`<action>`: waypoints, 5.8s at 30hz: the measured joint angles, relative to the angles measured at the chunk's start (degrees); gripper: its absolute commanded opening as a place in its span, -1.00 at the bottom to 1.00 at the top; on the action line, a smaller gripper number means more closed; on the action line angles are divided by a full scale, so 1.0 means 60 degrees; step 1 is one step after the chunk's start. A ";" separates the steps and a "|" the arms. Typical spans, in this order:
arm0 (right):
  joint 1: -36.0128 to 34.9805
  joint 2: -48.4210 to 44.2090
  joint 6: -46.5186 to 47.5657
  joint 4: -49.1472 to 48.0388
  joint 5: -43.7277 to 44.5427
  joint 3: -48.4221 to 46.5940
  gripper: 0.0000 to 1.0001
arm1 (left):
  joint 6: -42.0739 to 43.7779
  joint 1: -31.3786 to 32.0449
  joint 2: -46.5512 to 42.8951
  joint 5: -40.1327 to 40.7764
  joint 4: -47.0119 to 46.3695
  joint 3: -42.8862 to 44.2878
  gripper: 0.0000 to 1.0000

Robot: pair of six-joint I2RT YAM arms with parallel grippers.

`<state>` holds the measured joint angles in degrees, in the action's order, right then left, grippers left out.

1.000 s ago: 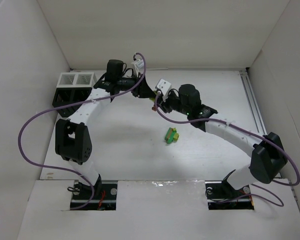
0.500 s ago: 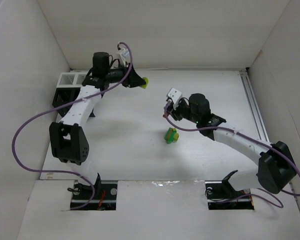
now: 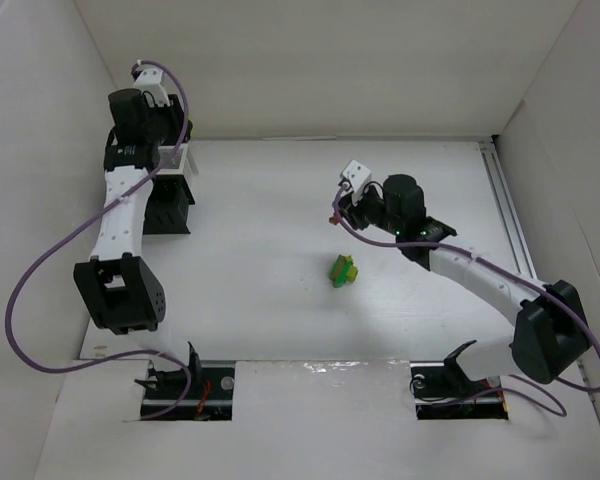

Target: Sort the legos into containers by color

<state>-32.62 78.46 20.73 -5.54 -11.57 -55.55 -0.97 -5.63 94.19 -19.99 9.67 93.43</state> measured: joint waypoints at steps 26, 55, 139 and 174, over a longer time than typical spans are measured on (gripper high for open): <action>0.0364 0.0368 -0.0386 0.0208 -0.0076 -0.0597 -1.00 | 0.0426 -0.0146 0.2663 0.3898 0.0291 0.1158 -0.68; 0.1756 0.2142 -0.5329 0.0270 -0.1647 -0.3260 -1.00 | -0.0317 0.0047 -0.0135 -0.2218 -0.1286 -0.1144 0.28; 0.0885 0.3486 -1.6054 0.1942 0.3220 -0.5741 -1.00 | -0.3428 0.5202 0.0517 0.0215 -0.5941 -0.2801 0.28; 0.1927 0.3493 -1.5307 0.1770 0.3359 -0.5446 -1.00 | -0.3206 0.5249 -0.0568 -0.0506 -0.5836 -0.4284 -0.89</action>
<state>-21.06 99.42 -71.11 5.08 8.58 -88.23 -20.21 25.87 90.78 -23.03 -25.34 67.72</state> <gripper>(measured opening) 0.419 0.333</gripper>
